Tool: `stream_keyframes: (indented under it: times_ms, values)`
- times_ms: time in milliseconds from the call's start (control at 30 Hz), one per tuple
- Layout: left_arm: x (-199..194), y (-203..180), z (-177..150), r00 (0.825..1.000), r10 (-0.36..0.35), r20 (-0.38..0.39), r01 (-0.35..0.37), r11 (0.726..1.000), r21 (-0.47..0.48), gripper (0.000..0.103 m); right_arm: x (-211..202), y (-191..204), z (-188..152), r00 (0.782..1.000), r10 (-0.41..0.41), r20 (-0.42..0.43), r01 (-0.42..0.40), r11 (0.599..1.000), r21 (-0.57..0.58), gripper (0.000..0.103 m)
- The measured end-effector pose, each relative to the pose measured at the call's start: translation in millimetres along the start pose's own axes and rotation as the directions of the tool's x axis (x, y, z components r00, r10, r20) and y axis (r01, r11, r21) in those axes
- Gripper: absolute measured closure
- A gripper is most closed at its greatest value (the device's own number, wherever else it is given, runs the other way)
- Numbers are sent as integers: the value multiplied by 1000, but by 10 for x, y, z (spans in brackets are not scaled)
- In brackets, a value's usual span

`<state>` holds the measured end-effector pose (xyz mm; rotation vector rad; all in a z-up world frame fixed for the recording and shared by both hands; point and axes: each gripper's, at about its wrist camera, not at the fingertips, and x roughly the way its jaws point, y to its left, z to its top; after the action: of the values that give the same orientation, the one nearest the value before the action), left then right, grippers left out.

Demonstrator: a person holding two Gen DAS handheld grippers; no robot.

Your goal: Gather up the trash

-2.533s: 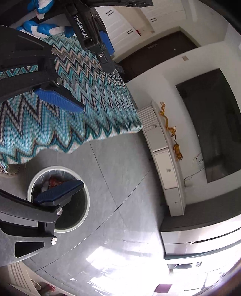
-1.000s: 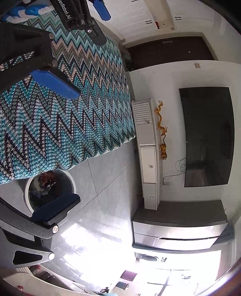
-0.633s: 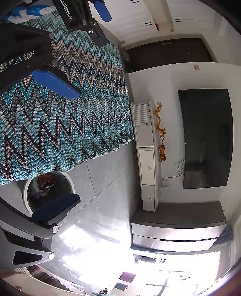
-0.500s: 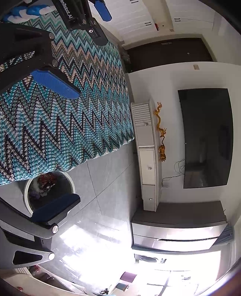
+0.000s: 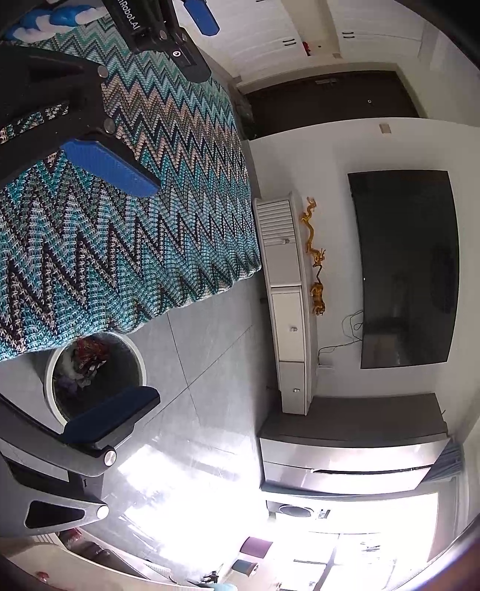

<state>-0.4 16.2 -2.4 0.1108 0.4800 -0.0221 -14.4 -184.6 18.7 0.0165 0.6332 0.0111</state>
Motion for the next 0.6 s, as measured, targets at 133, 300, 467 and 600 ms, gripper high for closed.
stream_keyframes:
  times_ms: [133, 300, 467, 600]
  values:
    - [-7, -23, 5, 1000, -2, 2, 2, 1000, 4, 7, -6, -11, 1, 1000, -5, 4, 5, 1000, 1, 0]
    - [-14, -34, 5, 1000, -1, 2, 1, 1000, 6, 7, -5, -31, -12, 1000, -10, 8, 10, 1000, 6, 0]
    - [-10, -43, 11, 1000, -2, 3, 2, 1000, 9, 7, -2, -71, -18, 1000, -16, 10, 16, 1000, 14, 0]
    - [-5, -74, 13, 1000, -9, 2, 9, 1000, 17, 7, -6, -92, -20, 1000, -25, 12, 25, 1000, 17, 0]
